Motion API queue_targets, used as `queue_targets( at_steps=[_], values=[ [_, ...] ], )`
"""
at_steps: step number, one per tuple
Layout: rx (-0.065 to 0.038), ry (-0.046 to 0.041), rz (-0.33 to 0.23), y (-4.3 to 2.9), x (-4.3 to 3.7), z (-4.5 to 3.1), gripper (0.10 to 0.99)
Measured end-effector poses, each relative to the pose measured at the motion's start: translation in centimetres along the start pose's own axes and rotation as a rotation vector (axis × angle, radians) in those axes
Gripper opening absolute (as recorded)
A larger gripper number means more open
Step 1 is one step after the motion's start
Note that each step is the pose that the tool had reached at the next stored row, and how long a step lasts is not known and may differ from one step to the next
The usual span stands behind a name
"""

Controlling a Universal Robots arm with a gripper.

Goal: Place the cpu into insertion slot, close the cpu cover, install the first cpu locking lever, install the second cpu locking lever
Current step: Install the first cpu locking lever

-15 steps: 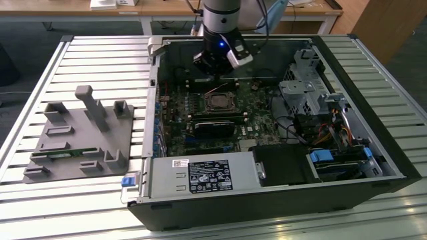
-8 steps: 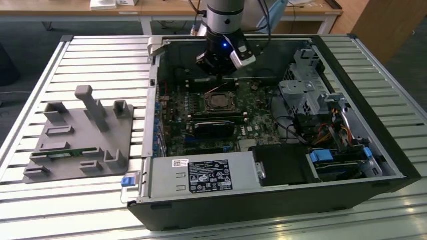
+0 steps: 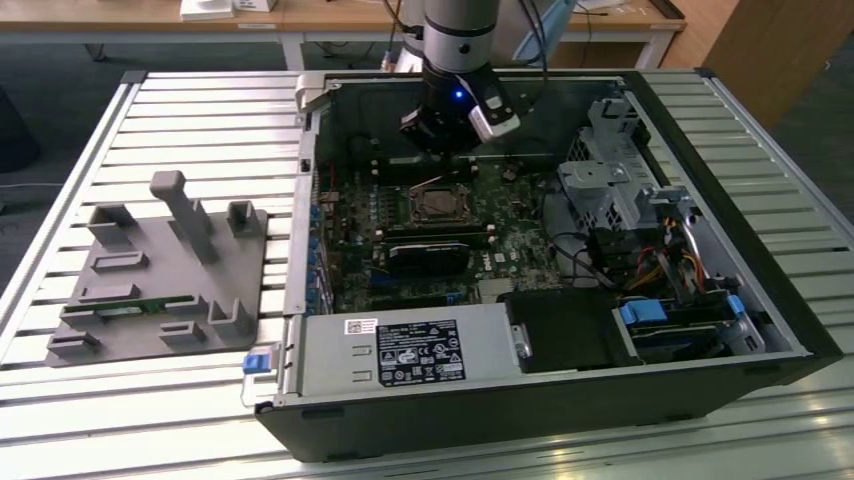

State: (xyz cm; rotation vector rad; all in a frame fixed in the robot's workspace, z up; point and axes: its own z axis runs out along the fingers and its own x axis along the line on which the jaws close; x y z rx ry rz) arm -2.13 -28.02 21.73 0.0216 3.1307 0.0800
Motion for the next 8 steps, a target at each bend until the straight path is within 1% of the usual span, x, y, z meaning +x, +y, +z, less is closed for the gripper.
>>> queue_targets(
  at_steps=[2,5,8],
  values=[
    [0.000,0.0001,0.000,-0.02,-0.21,0.36,0.122],
    [0.001,0.0002,0.000,-0.03,-0.34,0.70,0.122],
    [0.004,0.0002,0.000,-0.05,-0.36,1.01,0.122]
  ],
)
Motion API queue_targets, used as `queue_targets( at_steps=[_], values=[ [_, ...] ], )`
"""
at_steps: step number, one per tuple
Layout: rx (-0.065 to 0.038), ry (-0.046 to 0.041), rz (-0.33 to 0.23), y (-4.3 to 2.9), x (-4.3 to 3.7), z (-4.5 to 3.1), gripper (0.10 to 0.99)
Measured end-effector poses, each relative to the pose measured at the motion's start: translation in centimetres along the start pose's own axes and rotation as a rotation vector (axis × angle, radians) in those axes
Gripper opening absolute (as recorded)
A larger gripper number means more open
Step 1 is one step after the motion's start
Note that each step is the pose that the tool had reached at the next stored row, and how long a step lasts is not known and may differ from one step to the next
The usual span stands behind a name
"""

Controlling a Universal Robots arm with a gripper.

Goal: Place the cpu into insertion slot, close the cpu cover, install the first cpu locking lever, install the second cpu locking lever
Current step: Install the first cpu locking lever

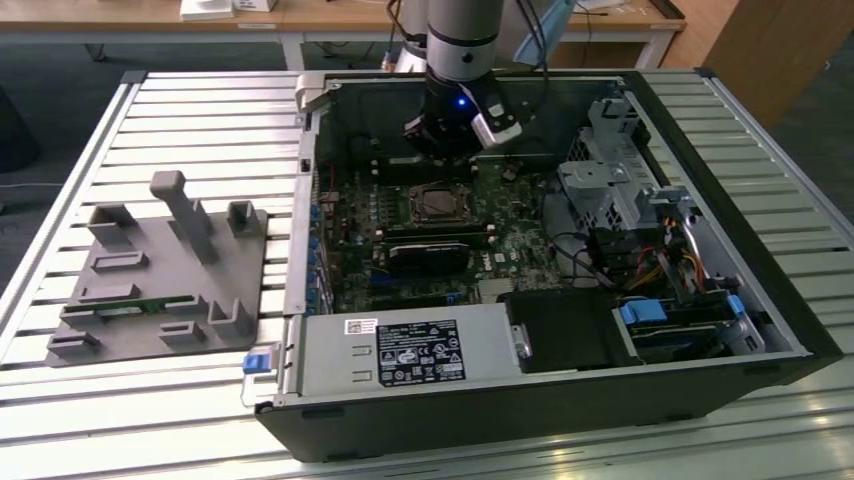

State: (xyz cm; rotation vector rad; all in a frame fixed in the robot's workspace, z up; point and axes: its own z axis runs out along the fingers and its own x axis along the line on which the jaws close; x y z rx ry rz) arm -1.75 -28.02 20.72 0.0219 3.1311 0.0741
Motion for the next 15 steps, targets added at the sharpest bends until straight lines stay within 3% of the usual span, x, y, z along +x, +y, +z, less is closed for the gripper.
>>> queue_targets(
  at_steps=[4,12,15],
  values=[
    [0.011,-0.0002,0.000,-0.01,-0.01,0.33,0.122],
    [0.059,-0.0003,-0.001,-0.03,-0.08,0.82,0.122],
    [0.062,0.0009,-0.001,-0.01,-0.14,0.95,0.122]
  ],
)
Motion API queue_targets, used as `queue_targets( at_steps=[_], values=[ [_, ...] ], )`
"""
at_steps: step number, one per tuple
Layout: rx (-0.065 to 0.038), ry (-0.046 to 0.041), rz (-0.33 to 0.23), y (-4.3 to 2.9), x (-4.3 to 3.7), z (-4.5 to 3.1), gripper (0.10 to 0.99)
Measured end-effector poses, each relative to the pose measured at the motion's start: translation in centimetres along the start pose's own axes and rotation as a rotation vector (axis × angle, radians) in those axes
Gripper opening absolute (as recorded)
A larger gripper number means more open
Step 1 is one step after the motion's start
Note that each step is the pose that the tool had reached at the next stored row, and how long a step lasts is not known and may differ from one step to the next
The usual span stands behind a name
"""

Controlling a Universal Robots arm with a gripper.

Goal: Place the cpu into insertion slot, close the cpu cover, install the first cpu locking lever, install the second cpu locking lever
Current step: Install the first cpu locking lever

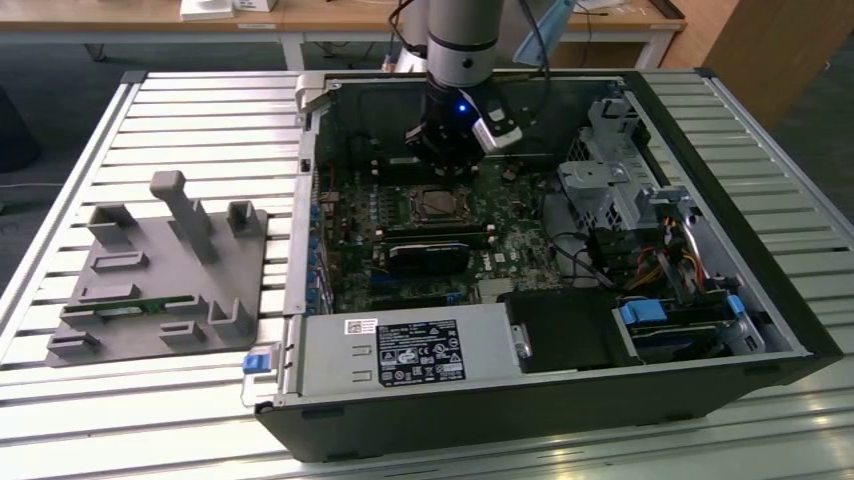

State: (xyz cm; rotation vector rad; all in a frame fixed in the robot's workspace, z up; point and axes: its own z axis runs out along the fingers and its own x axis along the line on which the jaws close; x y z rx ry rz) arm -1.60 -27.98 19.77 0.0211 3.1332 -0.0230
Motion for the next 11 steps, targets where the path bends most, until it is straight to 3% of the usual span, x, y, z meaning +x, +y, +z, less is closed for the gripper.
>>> queue_targets(
  at_steps=[3,9,11],
  values=[
    [-0.004,0.0008,0.000,0.01,-0.03,0.07,0.122],
    [-0.033,0.0025,0.000,0.04,-0.09,0.10,0.122],
    [-0.037,0.0030,0.000,0.05,-0.09,0.06,0.122]
  ],
)
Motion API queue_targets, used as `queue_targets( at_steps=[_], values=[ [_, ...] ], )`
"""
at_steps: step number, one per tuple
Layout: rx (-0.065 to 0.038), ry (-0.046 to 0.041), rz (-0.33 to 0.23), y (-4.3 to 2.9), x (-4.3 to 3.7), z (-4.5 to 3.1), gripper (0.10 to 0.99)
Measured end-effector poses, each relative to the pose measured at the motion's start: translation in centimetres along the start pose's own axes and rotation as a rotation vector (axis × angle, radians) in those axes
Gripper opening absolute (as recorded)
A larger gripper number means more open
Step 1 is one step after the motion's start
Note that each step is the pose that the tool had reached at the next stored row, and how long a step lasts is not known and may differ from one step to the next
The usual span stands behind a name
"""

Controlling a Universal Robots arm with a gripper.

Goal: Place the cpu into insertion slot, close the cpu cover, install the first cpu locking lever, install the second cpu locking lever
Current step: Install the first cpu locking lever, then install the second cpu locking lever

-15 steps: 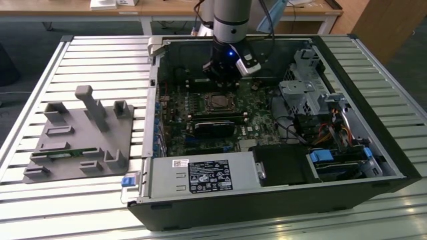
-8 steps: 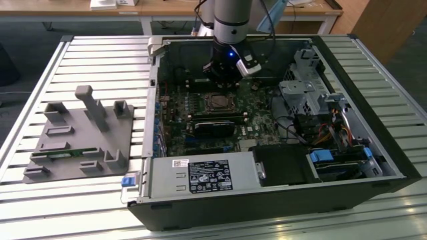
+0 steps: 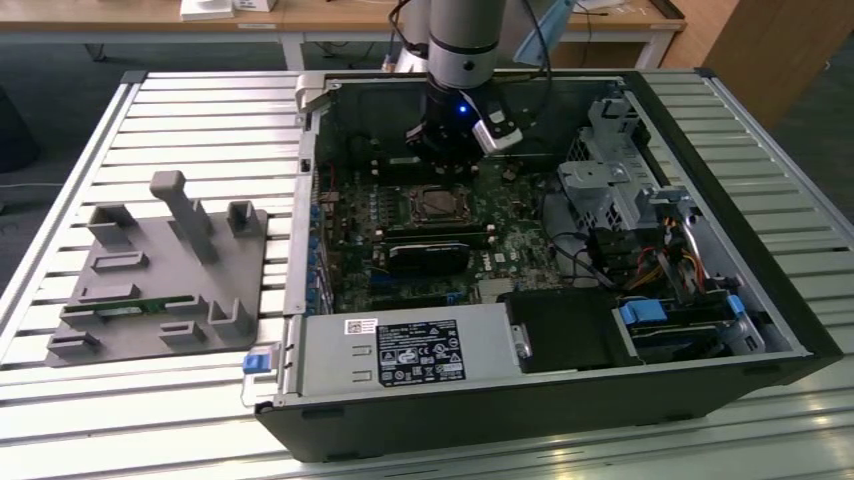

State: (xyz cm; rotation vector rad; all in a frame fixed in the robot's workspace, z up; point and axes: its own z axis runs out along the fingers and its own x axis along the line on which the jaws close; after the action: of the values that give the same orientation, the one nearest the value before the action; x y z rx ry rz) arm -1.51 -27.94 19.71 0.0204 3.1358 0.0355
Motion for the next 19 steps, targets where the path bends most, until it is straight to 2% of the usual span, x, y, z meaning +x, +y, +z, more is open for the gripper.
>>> queue_targets(
  at_steps=[6,17,19],
  values=[
    [0.000,0.0025,0.000,0.02,0.00,-1.30,0.122],
    [0.001,0.0026,0.000,-0.12,-0.01,-1.37,0.122],
    [0.002,0.0026,0.000,-0.33,-0.02,-1.38,0.122]
  ],
)
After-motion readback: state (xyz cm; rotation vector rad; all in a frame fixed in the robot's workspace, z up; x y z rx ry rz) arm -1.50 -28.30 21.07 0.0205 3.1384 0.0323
